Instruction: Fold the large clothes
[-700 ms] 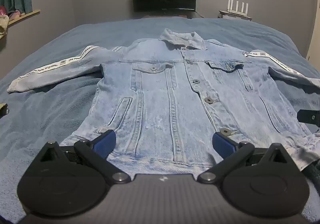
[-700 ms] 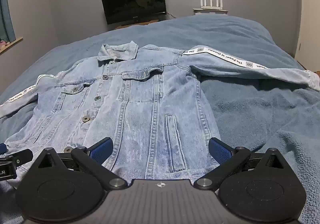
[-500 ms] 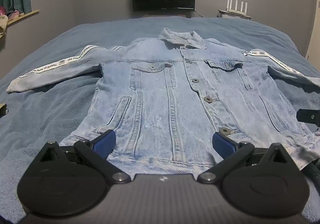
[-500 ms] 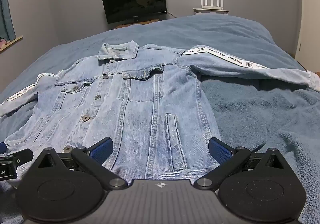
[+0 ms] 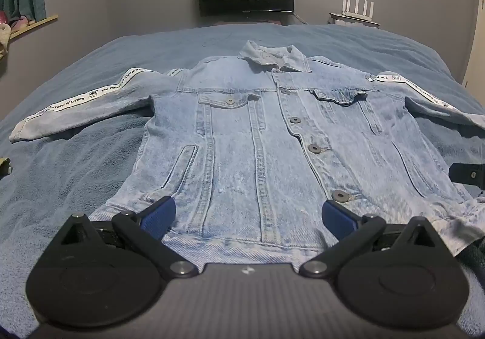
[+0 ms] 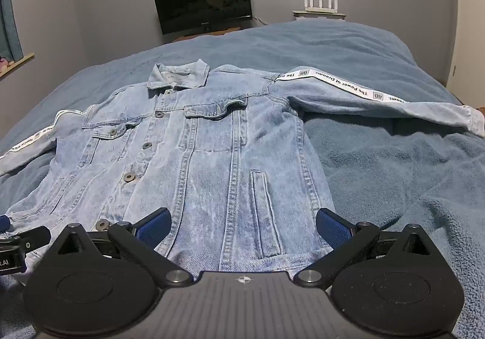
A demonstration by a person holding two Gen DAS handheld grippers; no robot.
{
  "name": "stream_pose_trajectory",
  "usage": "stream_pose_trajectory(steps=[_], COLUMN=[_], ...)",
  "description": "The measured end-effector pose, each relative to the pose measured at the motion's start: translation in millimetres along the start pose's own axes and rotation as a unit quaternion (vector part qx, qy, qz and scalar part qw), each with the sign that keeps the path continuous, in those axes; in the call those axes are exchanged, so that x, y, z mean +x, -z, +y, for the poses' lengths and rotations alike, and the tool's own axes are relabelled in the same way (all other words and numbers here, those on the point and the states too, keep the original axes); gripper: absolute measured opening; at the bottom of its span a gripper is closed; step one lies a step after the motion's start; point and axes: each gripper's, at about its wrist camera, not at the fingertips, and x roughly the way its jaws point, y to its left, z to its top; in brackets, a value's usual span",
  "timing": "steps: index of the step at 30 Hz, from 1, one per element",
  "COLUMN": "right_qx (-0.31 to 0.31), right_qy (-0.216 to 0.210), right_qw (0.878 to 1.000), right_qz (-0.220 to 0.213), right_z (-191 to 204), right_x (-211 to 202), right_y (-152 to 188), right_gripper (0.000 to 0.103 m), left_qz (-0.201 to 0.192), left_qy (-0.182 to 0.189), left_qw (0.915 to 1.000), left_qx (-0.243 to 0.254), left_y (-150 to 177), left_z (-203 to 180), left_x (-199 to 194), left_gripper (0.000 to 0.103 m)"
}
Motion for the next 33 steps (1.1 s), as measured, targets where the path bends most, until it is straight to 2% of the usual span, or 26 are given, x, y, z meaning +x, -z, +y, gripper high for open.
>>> stream_pose_trajectory(steps=[33], right_qx=[0.0], right_qy=[0.0], right_qw=[1.0], right_qz=[0.004], right_z=[-1.3], right_x=[-0.6], right_y=[0.2], right_gripper=[0.103], left_qz=[0.001], left_qy=[0.0], left_qw=[1.0], left_qx=[0.003], left_y=[0.1], left_z=[-1.0], left_x=[-0.3], left_gripper=[0.103])
